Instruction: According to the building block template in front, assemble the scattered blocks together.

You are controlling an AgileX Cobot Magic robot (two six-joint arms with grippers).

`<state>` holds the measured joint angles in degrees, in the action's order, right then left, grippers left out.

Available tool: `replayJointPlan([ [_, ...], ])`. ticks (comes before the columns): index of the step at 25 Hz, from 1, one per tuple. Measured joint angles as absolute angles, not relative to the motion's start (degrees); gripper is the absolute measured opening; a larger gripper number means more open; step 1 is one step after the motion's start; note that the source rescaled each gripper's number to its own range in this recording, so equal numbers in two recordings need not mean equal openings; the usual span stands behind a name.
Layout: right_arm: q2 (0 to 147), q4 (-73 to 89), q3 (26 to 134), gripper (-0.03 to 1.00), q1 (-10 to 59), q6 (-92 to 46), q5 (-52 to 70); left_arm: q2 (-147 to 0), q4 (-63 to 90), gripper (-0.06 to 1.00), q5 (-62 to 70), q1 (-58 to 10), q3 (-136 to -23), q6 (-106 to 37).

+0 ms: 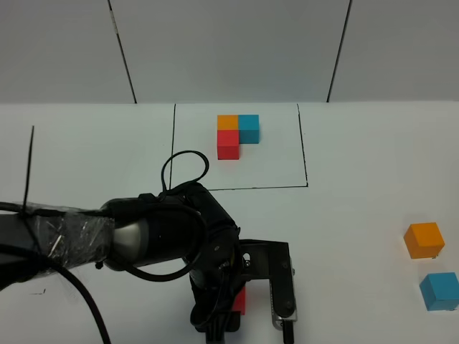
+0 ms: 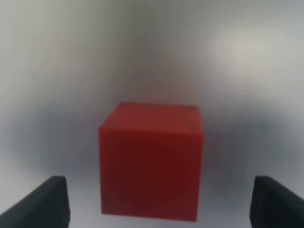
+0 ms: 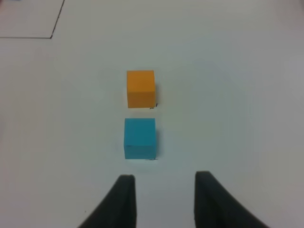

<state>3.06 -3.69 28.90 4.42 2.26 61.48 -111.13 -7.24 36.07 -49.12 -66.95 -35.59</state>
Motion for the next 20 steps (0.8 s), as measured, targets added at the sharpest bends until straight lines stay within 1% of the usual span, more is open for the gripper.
replayJointPlan([
  [13,3.06,-3.69,28.90,0.00,4.42,2.26,61.48,-103.04,-9.63,0.98,38.61,-49.12,-66.95,-34.76],
  [16,3.06,-3.69,28.90,0.00,4.42,2.26,61.48,-101.98,-13.73,0.98,41.31,-49.12,-66.95,-31.53],
  [20,3.06,-3.69,28.90,0.00,4.42,2.26,61.48,-101.26,-20.75,0.98,45.32,-48.85,-66.95,-22.46],
])
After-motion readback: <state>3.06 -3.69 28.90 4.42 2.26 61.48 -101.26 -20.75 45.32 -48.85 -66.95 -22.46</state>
